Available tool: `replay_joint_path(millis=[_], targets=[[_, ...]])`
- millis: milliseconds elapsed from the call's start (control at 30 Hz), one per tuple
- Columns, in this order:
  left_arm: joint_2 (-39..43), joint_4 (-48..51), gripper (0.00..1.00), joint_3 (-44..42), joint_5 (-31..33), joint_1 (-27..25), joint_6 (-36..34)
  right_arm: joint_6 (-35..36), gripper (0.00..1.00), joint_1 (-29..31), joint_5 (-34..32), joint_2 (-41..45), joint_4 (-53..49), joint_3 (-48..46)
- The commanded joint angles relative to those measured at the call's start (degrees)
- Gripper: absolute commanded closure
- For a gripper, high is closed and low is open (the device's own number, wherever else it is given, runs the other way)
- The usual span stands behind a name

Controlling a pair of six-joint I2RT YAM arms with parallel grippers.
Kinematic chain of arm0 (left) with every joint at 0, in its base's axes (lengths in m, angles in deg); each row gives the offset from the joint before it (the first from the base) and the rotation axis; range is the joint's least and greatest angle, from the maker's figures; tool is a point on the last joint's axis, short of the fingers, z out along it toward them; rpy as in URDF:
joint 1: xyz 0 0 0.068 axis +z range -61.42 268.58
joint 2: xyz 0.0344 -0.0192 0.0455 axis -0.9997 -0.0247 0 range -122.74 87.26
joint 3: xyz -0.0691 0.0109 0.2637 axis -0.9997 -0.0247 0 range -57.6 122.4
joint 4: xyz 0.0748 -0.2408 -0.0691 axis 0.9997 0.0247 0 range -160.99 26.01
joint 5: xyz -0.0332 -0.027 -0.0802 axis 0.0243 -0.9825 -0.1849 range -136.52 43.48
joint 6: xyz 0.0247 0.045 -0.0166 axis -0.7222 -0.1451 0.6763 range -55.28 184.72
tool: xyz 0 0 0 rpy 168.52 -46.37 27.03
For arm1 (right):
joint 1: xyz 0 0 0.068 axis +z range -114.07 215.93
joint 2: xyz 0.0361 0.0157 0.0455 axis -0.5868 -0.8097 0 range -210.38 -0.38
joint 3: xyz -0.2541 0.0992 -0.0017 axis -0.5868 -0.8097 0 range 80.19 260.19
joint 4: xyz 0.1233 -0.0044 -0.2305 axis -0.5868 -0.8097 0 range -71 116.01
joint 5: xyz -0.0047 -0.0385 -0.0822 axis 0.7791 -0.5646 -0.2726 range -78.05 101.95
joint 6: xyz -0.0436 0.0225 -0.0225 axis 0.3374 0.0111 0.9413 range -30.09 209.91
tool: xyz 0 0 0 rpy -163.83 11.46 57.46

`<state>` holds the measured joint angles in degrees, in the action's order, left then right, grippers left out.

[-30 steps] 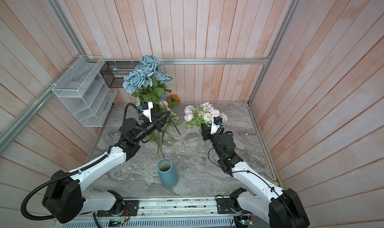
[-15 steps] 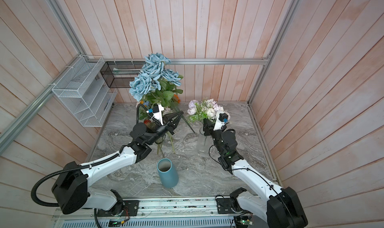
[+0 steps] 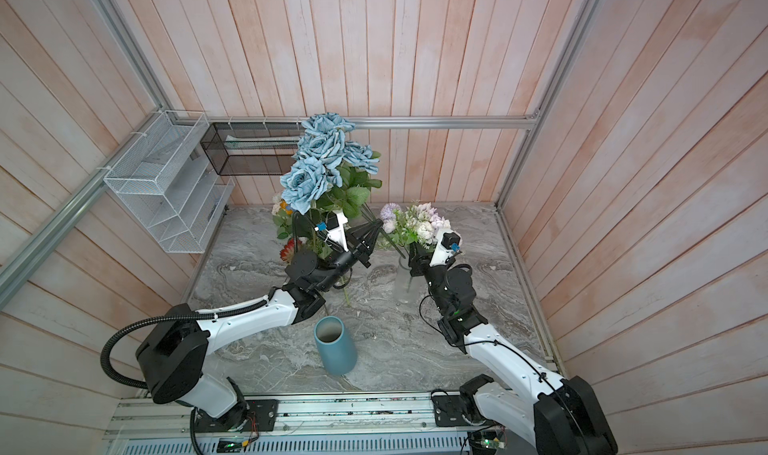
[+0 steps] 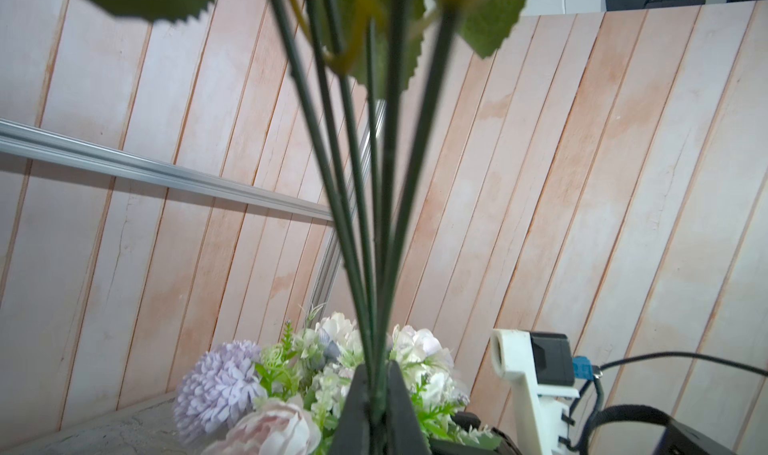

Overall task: Arrange the flowers into the vase
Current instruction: 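Carry the blue-green flowers with left gripper and lower stems into the glass vase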

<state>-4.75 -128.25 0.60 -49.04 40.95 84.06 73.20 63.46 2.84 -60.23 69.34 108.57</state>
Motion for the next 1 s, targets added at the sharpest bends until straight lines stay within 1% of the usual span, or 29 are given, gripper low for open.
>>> replay_joint_path(millis=[0, 100, 200, 333, 600, 633, 967], targets=[[-2.88, -5.37, 1.0, 1.48, 0.26, -0.67, -2.6, -0.78, 0.49, -0.47, -0.47, 1.06, 2.79, -0.45], [-4.93, -8.15, 1.0, 0.54, -0.55, -1.92, -5.26, -0.81, 0.49, -0.72, -0.15, 1.14, 2.74, -0.57], [-6.45, -7.61, 1.0, 0.57, -0.46, -3.23, -8.87, -1.02, 0.49, -0.97, 0.19, 1.14, 3.0, -0.6], [-7.3, -5.99, 1.0, 0.21, -0.9, -3.56, -9.44, -1.1, 0.49, -1.07, 0.33, 1.05, 3.21, -0.73], [-10.32, -4.53, 1.0, 0.62, 1.12, -5.43, -14.58, -1.41, 0.5, -1.12, 0.85, 1.02, 3.29, -0.65], [-10.85, -4.13, 1.0, 0.9, 1.2, -5.45, -16.02, -1.46, 0.5, -1.15, 0.87, 1.05, 3.21, -0.63], [-13.8, -1.45, 1.0, 1.26, 2.7, -6.57, -19.39, -1.52, 0.5, -1.16, 1.28, 1.22, 3.25, -0.37]])
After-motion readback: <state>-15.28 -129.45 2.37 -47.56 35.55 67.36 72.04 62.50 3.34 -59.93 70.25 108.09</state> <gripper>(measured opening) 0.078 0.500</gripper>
